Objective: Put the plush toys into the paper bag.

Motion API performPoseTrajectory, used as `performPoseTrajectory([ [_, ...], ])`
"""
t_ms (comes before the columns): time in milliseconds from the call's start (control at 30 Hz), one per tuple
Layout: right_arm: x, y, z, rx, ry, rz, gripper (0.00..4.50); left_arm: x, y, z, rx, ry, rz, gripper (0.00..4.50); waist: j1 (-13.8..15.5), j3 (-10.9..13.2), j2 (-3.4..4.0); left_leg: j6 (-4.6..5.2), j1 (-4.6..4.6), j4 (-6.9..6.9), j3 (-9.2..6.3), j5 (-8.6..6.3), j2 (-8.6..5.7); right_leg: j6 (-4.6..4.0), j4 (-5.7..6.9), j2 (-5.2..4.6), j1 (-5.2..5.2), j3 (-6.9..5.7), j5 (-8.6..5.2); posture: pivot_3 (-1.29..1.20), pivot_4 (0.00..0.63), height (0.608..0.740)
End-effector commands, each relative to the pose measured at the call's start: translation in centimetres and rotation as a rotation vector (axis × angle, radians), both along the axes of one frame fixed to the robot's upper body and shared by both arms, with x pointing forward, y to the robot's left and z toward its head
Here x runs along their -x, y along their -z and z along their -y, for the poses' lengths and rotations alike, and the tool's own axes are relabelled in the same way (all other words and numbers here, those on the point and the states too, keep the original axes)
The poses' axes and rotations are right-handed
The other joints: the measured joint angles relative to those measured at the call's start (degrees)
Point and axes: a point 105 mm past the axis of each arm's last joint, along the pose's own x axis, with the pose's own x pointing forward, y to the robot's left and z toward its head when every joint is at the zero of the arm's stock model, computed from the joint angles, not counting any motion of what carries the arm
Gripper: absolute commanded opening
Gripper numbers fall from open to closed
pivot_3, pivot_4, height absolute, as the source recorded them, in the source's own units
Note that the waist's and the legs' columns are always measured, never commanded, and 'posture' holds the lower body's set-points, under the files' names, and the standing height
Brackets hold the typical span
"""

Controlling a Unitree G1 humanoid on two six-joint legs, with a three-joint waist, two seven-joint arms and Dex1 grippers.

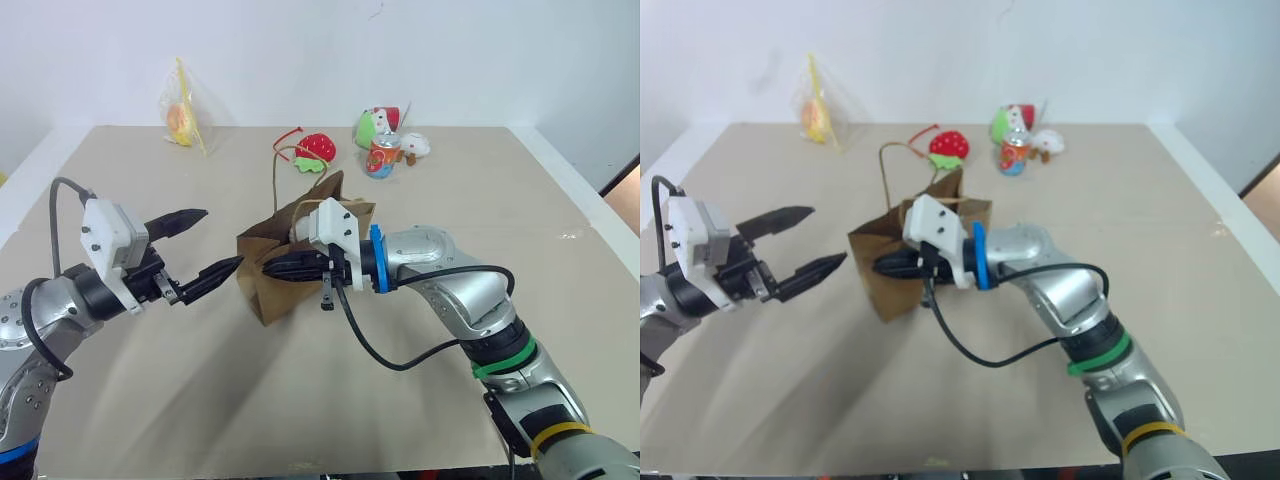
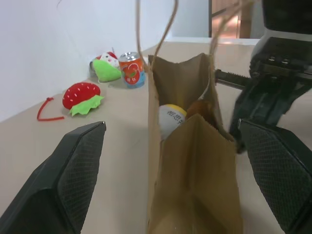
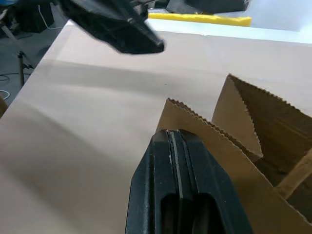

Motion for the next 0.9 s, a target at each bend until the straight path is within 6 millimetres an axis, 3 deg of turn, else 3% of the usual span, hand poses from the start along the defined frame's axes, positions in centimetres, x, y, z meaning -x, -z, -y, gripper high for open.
performPoseTrajectory([
  [33,-0.3,-1.3,-0.6,-0.027,0.001,0.068,0.06,0.4,-0.8,0.5,-0.021,0.011,0.063,4.5,0.02,0.0,0.0,0.0,0.0,0.0,-0.01,0.0,0.01,-0.01,0.0,0.01,0.01,-0.02,0.01,0.0,0.15,0.74],
  [367,-1.2,-1.2,-1.0,-0.036,0.025,0.093,0.06,-1.7,1.4,1.7,-0.049,-0.031,0.053,4.5,0.02,0.0,0.0,0.0,0.02,0.0,0.03,0.0,0.0,-0.03,0.01,0.0,0.02,0.01,0.02,0.0,0.15,0.74],
  [533,-0.9,-1.0,-0.9,-0.029,0.026,0.095,0.06,-3.3,1.6,1.4,0.025,-0.089,0.041,4.5,0.04,-0.01,-0.02,0.0,0.01,0.01,0.0,0.0,0.02,-0.03,0.02,0.02,0.02,-0.03,0.03,0.0,0.15,0.74],
  [900,-0.8,-0.8,-0.5,-0.007,0.036,0.111,0.06,-3.6,1.8,2.4,0.145,0.021,-0.093,4.5,0.02,-0.02,-0.03,0.0,0.0,0.0,0.0,0.0,0.02,-0.02,0.02,0.02,0.01,-0.01,0.02,0.0,0.15,0.74],
])
